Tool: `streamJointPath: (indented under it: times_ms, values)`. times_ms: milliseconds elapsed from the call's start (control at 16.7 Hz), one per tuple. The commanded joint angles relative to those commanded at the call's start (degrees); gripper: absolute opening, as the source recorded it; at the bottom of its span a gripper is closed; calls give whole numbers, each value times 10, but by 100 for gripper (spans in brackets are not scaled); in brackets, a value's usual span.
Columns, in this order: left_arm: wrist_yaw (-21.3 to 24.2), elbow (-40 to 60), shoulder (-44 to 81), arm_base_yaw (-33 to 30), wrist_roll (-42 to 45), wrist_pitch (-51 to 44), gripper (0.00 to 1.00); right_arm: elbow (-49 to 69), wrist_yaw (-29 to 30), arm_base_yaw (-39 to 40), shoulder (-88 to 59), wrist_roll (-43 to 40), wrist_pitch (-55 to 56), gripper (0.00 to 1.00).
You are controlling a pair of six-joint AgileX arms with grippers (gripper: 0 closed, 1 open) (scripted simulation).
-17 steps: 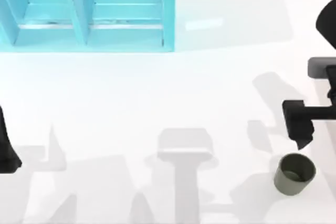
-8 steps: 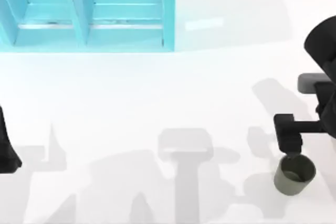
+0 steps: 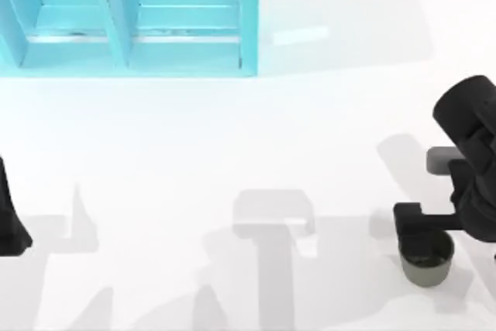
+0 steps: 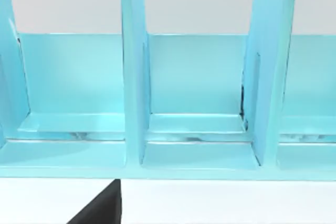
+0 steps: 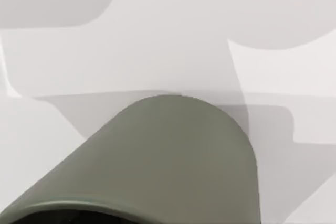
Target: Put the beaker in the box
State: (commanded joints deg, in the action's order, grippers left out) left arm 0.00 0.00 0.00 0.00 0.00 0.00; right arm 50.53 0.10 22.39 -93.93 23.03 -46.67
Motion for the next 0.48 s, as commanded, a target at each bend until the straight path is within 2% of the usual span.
streamJointPath:
  times_ms: [120, 480]
  values:
    - [0, 0, 0, 0, 0, 0, 100, 0, 0, 0, 0, 0, 0, 100]
    - [0, 0, 0, 0, 0, 0, 100, 0, 0, 0, 0, 0, 0, 55]
